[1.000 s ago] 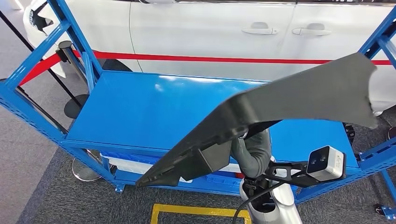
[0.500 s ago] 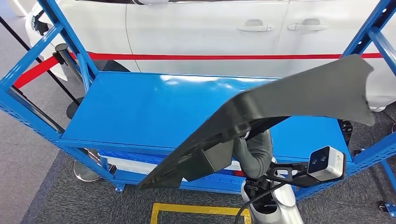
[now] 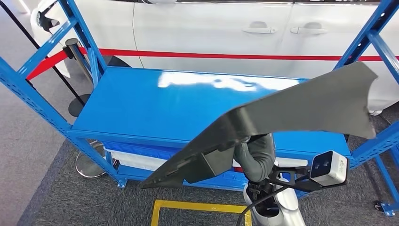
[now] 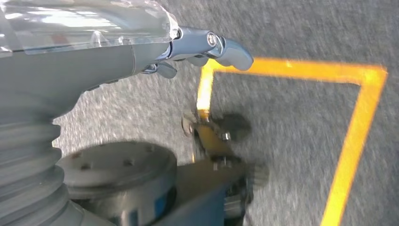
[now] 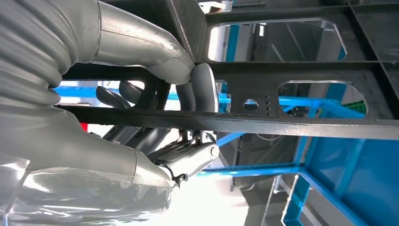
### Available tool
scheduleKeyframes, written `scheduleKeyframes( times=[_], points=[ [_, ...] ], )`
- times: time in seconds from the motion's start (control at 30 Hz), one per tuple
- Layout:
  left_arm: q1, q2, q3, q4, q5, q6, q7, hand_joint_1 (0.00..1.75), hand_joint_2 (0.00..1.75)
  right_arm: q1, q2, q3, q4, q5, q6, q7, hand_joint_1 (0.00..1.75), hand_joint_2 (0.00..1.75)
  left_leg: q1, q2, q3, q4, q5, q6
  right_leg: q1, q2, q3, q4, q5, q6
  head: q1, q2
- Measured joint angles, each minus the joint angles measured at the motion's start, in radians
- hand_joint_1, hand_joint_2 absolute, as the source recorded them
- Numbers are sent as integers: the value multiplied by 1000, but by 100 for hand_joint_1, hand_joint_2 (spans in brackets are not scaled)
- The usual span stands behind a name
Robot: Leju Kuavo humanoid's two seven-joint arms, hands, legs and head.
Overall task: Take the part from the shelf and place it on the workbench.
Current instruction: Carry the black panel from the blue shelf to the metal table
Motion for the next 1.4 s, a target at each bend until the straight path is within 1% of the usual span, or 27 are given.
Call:
scheduleKeyframes(
  times=[0.07, 0.1, 0.13, 0.17, 0.2, 0.27, 0.3, 0.4, 0.43, 0.47, 0.57, 0.6, 0.63, 0.67, 0.77, 0.8, 0.83, 0.93, 0.97, 1.0, 1.07, 1.1, 1.13, 1.17, 1.27, 1.3, 1.4],
  points=[
    [0, 0, 0, 0, 1, -1, -1, 0, 175, 3, 0, -2, 1, 1, 0, 0, 175, 175, -1, 1, -23, 2, 14, 3, -1, 1, -37, 120, -83, 7, 1, 0],
    [0, 0, 0, 0, 1, -1, -2, 0, 175, 5, -1, -3, 1, 2, 0, 0, 175, 175, 0, 1, -34, 5, 20, 2, -2, 0, -44, 162, -102, 10, 1, 0],
    [1, -1, 0, 0, 2, -1, -2, 0, 175, 7, -1, -3, 2, 2, 1, 0, 175, 175, 1, 1, -46, 10, 24, 0, -2, 0, -34, 171, -102, 13, 1, 0],
    [2, -1, 0, 0, 3, -1, -2, 0, 175, 8, -2, -3, 2, 3, 2, 0, 175, 175, 2, 1, -57, 16, 28, -3, -4, 0, -4, 142, -85, 15, 1, 0],
    [2, -2, 0, 0, 5, -1, -2, 0, 175, 8, -2, -3, 2, 3, 2, 0, 175, 175, 4, 0, -67, 25, 30, -5, -6, -1, 43, 79, -63, 16, 1, 0],
    [1, -2, 0, 0, 7, -1, -3, 0, 175, 9, -2, -3, 2, 4, 3, -1, 175, 175, 5, -1, -82, 41, 32, -14, -4, 1, 116, -30, -36, 9, 1, 0],
    [2, -3, 0, 0, 8, -1, -4, 0, 175, 9, -2, -4, 2, 4, 3, -1, 175, 175, 4, -2, -87, 47, 33, -19, -3, 3, 132, -59, -34, 2, 0, 0],
    [2, -2, 1, 0, 10, -1, -5, 0, 175, 10, -2, -5, 2, 5, 3, -1, 175, 175, 3, -4, -97, 55, 40, -37, -1, 6, 122, -68, -27, -23, 0, 0],
    [2, -2, 1, 0, 10, -1, -5, 0, 175, 10, -2, -5, 2, 5, 4, -1, 175, 175, 4, -4, -104, 65, 30, -43, -2, 6, 116, -68, -20, -31, 0, 0],
    [2, -2, 1, 0, 10, -1, -5, 0, 175, 9, -2, -5, 2, 5, 4, -1, 175, 175, 6, -5, -115, 90, 6, -49, -3, 5, 110, -70, -13, -38, -1, 0],
    [3, -2, 1, 0, 10, 0, -5, 0, 175, 9, -1, -5, 3, 5, 8, -2, 175, 175, 11, -5, -173, 263, -112, -63, -1, 3, 85, -70, 5, -47, -2, 0],
    [3, -2, 1, 0, 10, -1, -5, 0, 175, 10, -1, -5, 3, 5, 8, -2, 175, 175, 12, -5, -184, 311, -134, -64, 0, 3, 77, -69, 11, -47, -2, 0],
    [3, -2, 1, 0, 11, -1, -5, 0, 175, 10, -1, -5, 3, 5, 9, -2, 175, 175, 13, -5, -180, 327, -137, -64, 2, 2, 69, -68, 17, -47, -2, 0],
    [3, -2, 1, 0, 11, -1, -5, 0, 175, 9, -1, -5, 3, 5, 9, -2, 175, 175, 12, -5, -155, 302, -122, -60, 4, 2, 63, -68, 22, -46, -2, 0],
    [1, 0, 2, 0, 13, 0, -5, 0, 175, 2, -1, -5, 3, 5, 10, -3, 175, 175, 5, -7, -22, 98, -61, -36, 7, 3, 51, -68, 38, -42, -1, 0],
    [-1, 2, 3, 0, 13, 0, -5, 0, 175, -2, -1, -5, 3, 5, 10, -3, 175, 175, 0, -7, 3, 54, -51, -29, 6, 2, 50, -70, 43, -37, -2, 0],
    [-2, 3, 5, 0, 14, 0, -5, 0, 175, -6, 0, -5, 2, 5, 9, -2, 175, 175, -4, -6, 11, 34, -49, -24, 3, 1, 49, -72, 49, -30, -2, 0],
    [-2, 3, 8, 0, 17, 1, -5, 0, 175, -16, 2, -6, 2, 5, 4, 0, 175, 175, -5, -5, 8, 13, -24, -10, 0, 0, 46, -72, 54, -10, -2, 0],
    [-2, 2, 8, 0, 18, 1, -5, 0, 175, -19, 3, -6, 2, 4, 2, 1, 175, 175, -2, -3, 6, 5, -13, -4, 1, 1, 39, -55, 36, -5, -2, 0],
    [-3, 2, 9, 0, 19, 1, -5, 0, 175, -23, 3, -6, 2, 3, 0, 2, 175, 175, 1, -2, 1, -2, -1, 0, 1, 1, 24, -18, 5, -1, -1, 0],
    [-3, 2, 10, 0, 21, 2, -5, 0, 175, -25, 3, -7, 2, 2, -2, 2, 175, 175, 1, 0, -19, 0, 13, 4, -1, 2, -21, 102, -76, 6, -1, 0],
    [-2, 2, 10, 0, 21, 2, -5, 0, 175, -25, 3, -7, 3, 2, -2, 3, 175, 175, 1, 0, -31, 4, 19, 3, -1, 2, -38, 157, -103, 9, -1, 0],
    [-2, 1, 11, 0, 21, 2, -5, 0, 175, -25, 3, -7, 3, 2, -2, 4, 175, 175, 1, 0, -42, 10, 23, 2, -2, 1, -40, 182, -112, 12, -1, 0],
    [-1, 1, 11, 0, 21, 2, -5, 0, 175, -25, 3, -7, 3, 2, -3, 5, 175, 175, 1, 0, -54, 17, 26, 1, -2, 1, -22, 170, -102, 13, -1, 0],
    [-2, 1, 15, 0, 22, 2, -5, 0, 175, -26, 3, -8, 2, 1, -3, 6, 175, 175, 2, 0, -81, 45, 28, -8, -3, 1, 93, -10, -43, 9, -1, 0],
    [-2, 1, 16, 0, 22, 2, -5, 0, 175, -26, 3, -8, 2, 1, -3, 6, 175, 175, 1, -1, -87, 53, 30, -13, -1, 2, 113, -47, -34, 3, -1, 0],
    [-1, 1, 18, 0, 21, 2, -7, 0, 175, -22, 3, -9, 1, 0, -5, 3, 175, 175, -1, -2, -96, 58, 39, -30, 2, 6, 111, -60, -21, -20, -2, 0]
  ],
)
